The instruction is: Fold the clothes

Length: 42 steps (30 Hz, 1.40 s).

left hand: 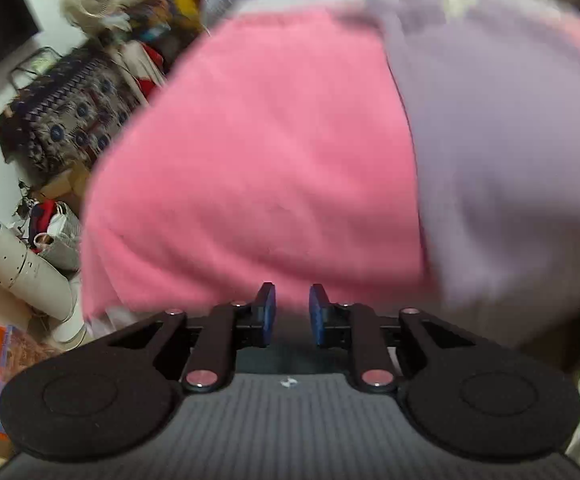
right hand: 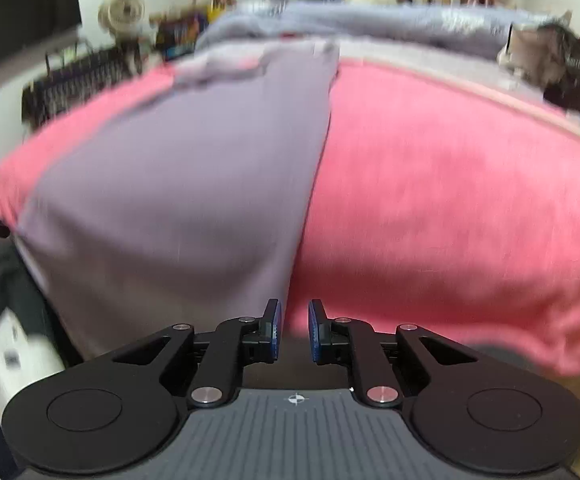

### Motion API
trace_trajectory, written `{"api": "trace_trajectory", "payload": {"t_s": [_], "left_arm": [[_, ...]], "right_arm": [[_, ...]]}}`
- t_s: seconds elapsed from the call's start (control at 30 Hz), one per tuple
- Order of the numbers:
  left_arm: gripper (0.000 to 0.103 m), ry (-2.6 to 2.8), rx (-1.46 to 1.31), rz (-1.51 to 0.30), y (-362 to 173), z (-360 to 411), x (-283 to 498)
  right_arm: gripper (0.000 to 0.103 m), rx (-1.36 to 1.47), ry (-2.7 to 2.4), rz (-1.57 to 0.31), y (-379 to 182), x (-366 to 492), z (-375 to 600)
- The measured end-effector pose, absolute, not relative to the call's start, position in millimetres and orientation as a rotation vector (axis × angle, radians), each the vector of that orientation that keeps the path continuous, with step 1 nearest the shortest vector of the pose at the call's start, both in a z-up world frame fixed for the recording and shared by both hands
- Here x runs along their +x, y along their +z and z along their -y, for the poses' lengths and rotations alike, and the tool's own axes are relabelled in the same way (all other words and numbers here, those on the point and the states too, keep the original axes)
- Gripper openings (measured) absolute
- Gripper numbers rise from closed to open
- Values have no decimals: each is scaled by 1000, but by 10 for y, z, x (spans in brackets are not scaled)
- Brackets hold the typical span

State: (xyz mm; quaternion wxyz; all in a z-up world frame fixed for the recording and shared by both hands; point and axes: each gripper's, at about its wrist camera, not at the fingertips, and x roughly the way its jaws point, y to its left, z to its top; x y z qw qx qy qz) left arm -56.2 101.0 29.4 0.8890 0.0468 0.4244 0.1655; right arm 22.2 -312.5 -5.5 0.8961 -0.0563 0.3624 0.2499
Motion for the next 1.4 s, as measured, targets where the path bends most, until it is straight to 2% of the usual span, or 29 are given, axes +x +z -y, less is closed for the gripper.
{"api": "trace_trajectory", "payload": {"t_s": [0.03, 0.13, 0.17, 0.23, 0.33, 0.47, 0.57, 0.63, 0.67, 0.77, 0.83, 0.9, 0.93, 0.97, 1.0, 1.1, 1.23, 1.33, 1.37, 1.4], "left_arm": [[24, 314, 100, -838, 452, -973, -471], [36, 197, 189, -702, 754, -652, -77], [41, 155, 212, -663, 799, -534, 93], [44, 76, 226, -625, 812, -339, 500], [44, 36, 231, -633, 668, -129, 1132], [45, 90, 248, -697, 311, -40, 1760], [45, 202, 256, -724, 132, -143, 2119], [47, 243, 212, -716, 148, -279, 2316], [52, 247, 178, -731, 150, -335, 2432], [54, 181, 98, -762, 107, -353, 2711], [58, 177, 145, -731, 5, -290, 2848], [68, 226, 192, -708, -181, -324, 2952], [72, 232, 195, -696, -236, -379, 2978], [77, 238, 198, -684, -292, -433, 3003], [79, 230, 177, -678, -280, -496, 3006], [89, 219, 97, -710, -308, -683, 3046], [89, 210, 76, -708, -304, -732, 3026], [89, 203, 60, -707, -302, -768, 3011], [90, 201, 55, -707, -301, -781, 3007], [90, 199, 49, -707, -307, -801, 3018]], "right_arm": [[16, -124, 515, -721, 22, 305, 3068], [16, -170, 544, -622, 216, 611, 2747], [16, -182, 564, -592, 248, 729, 2632], [17, -208, 586, -543, 273, 981, 2364], [17, -218, 577, -504, 313, 1473, 1997], [17, -157, 545, -598, 60, 2180, 1736], [18, -112, 542, -652, -284, 2371, 1739], [19, -86, 557, -652, -262, 2362, 1799], [19, -74, 564, -652, -287, 2370, 1821], [20, -35, 579, -663, -288, 2402, 1879], [25, -1, 611, -658, -222, 2424, 1928], [40, 34, 646, -611, -89, 2458, 2012], [44, 42, 648, -576, -2, 2490, 2063], [54, 36, 623, -537, 85, 2558, 2111], [58, 27, 579, -509, 136, 2682, 2137], [57, 8, 454, -519, 133, 3267, 2096], [52, -19, 392, -615, -105, 4087, 1801], [49, -10, 445, -675, -275, 4401, 1548], [46, -19, 457, -680, -308, 4456, 1449], [38, -29, 469, -686, -341, 4510, 1350]]}}
